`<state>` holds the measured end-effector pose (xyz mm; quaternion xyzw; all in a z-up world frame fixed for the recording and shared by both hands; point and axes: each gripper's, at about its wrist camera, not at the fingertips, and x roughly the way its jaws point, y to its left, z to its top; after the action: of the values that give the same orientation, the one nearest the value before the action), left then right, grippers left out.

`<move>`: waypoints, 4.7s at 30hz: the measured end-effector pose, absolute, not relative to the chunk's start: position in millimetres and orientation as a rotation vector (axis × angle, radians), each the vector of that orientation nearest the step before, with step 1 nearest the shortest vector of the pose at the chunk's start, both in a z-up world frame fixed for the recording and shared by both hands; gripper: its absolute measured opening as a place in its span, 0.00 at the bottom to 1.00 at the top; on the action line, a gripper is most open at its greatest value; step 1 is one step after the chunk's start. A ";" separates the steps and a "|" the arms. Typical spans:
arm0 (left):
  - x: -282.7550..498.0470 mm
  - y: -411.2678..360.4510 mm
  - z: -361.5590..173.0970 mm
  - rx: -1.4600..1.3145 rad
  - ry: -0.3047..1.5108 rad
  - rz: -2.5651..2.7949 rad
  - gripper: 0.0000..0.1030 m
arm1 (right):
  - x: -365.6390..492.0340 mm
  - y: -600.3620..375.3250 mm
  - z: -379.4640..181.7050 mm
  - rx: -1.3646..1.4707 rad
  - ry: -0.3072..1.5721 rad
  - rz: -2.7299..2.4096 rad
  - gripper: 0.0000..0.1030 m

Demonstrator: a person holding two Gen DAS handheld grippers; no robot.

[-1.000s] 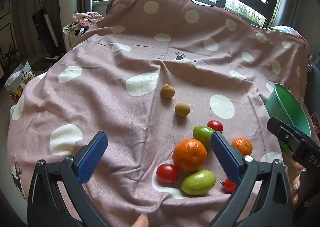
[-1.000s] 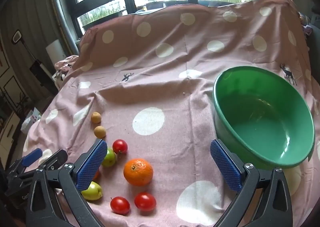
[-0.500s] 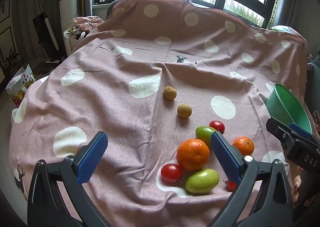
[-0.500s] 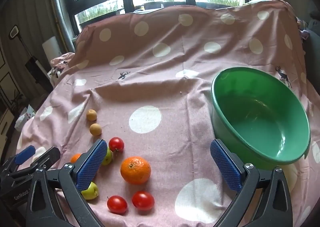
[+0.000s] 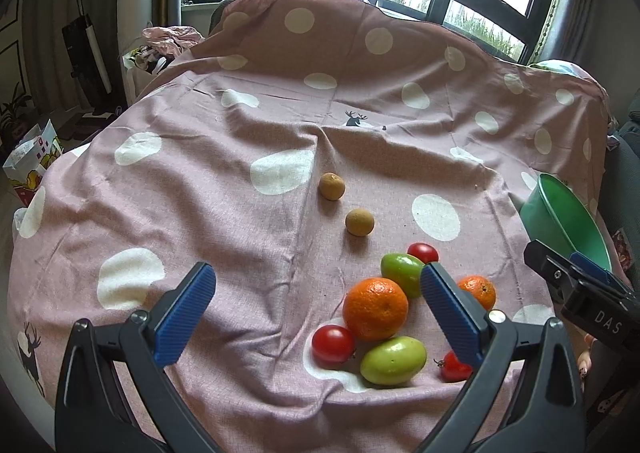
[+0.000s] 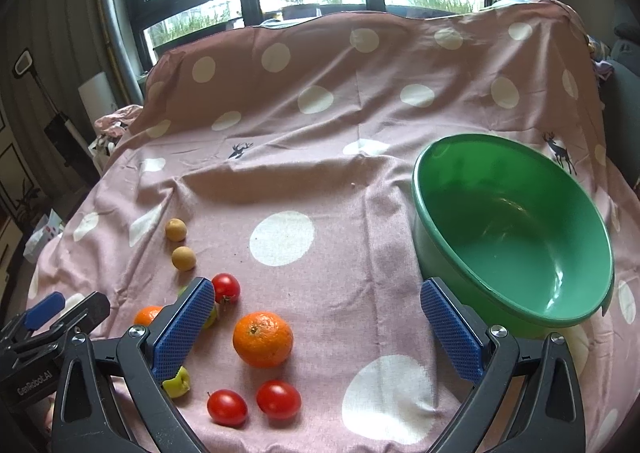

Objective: Organize fruits

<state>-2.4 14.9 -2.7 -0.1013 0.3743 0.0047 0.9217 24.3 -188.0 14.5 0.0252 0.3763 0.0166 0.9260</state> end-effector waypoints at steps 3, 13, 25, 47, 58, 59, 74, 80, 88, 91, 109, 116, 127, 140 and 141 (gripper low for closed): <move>-2.7 14.8 -2.3 -0.228 0.776 -0.008 0.99 | 23.0 -187.2 15.9 0.053 0.767 0.044 1.00; -6.9 13.2 2.5 -0.264 0.767 -0.060 0.98 | 20.8 -188.6 19.8 0.070 0.757 0.057 1.00; -9.5 9.3 6.3 -0.256 0.764 -0.077 0.95 | 19.2 -189.4 20.9 0.065 0.754 0.048 1.00; -8.5 0.4 9.8 -0.213 0.782 -0.117 0.78 | 17.2 -188.4 23.9 0.078 0.758 0.067 0.98; -12.3 -12.2 21.1 -0.182 0.839 -0.260 0.65 | 30.8 -189.5 48.2 0.259 0.889 0.313 0.69; -10.6 -13.9 15.7 -0.197 0.864 -0.281 0.61 | 34.3 -185.3 44.2 0.275 0.926 0.348 0.63; 0.0 -22.2 -26.0 -0.226 1.083 -0.284 0.37 | 44.3 -135.9 -24.4 0.356 1.233 0.573 0.46; 3.1 -23.0 -34.4 -0.216 1.109 -0.261 0.39 | 45.3 -130.0 -41.3 0.336 1.289 0.559 0.46; 4.6 -24.7 -38.1 -0.216 1.115 -0.268 0.42 | 48.3 -128.1 -48.7 0.356 1.307 0.568 0.46; 5.9 -25.8 -40.6 -0.227 1.126 -0.281 0.42 | 50.4 -127.5 -51.4 0.359 1.317 0.562 0.46; -3.2 -36.0 -20.4 -0.212 1.024 -0.302 0.39 | 43.3 -128.3 -38.3 0.306 1.263 0.553 0.47; -10.7 -45.2 2.7 -0.185 0.934 -0.319 0.39 | 35.4 -133.5 -8.1 0.290 1.159 0.566 0.47; -14.2 -71.7 33.1 -0.133 0.837 -0.356 0.39 | 28.0 -154.8 20.9 0.314 1.057 0.555 0.47; -12.8 -115.4 62.7 -0.051 0.757 -0.411 0.38 | 22.0 -198.6 51.4 0.366 0.935 0.514 0.47; -13.3 -118.8 65.4 -0.044 0.750 -0.415 0.38 | 20.8 -202.4 53.6 0.371 0.925 0.512 0.47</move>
<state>-13.3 -118.8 65.4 -0.0213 0.3638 -0.2012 0.9092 20.8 -202.4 53.6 0.1757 0.4388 0.2427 0.8472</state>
